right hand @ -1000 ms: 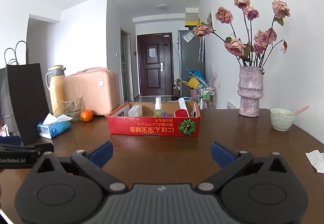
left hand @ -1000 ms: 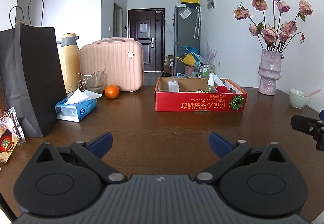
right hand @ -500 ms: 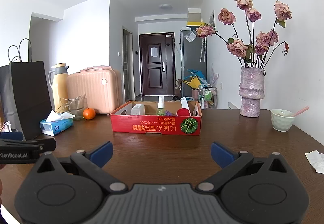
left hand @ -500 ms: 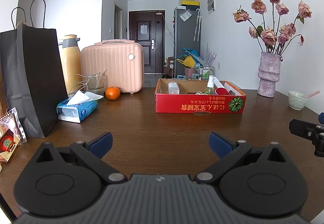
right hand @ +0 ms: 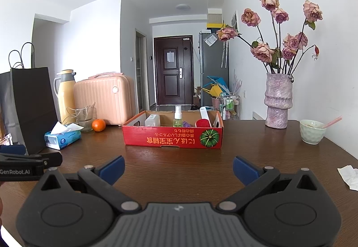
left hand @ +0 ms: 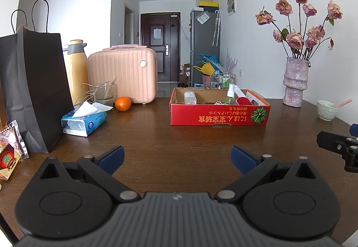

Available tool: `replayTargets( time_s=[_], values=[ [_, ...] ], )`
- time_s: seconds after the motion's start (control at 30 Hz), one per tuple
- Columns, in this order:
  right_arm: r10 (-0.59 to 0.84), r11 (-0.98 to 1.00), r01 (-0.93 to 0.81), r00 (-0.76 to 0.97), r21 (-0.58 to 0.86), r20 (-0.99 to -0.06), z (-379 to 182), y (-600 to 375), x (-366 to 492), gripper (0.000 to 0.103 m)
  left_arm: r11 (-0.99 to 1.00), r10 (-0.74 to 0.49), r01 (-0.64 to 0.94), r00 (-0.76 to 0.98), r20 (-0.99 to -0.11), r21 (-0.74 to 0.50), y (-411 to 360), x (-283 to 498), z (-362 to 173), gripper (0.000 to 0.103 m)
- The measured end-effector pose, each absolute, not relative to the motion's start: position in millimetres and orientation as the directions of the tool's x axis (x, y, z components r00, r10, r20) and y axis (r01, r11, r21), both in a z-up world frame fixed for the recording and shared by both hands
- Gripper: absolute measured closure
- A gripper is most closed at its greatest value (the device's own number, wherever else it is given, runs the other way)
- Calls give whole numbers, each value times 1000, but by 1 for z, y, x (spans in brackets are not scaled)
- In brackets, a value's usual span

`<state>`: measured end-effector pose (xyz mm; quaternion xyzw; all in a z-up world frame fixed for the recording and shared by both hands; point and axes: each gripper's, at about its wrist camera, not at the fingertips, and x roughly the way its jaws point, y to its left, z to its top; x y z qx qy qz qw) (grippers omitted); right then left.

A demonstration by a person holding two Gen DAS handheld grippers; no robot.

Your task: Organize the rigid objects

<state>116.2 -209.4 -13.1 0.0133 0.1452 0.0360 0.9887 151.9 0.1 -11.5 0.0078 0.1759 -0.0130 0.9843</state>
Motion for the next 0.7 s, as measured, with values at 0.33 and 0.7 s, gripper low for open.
replayTargets(
  time_s=[0.33,0.7],
  values=[
    [74,997,-66,955,36,-288,-13,-209,117,0,1000,-21,25,937,-347,9,0,153,-12,0],
    [73,997,-65,951,38,-301,-18,-212,120,0,999,-38,39,935,-353,-6,3,155,-15,0]
  ],
)
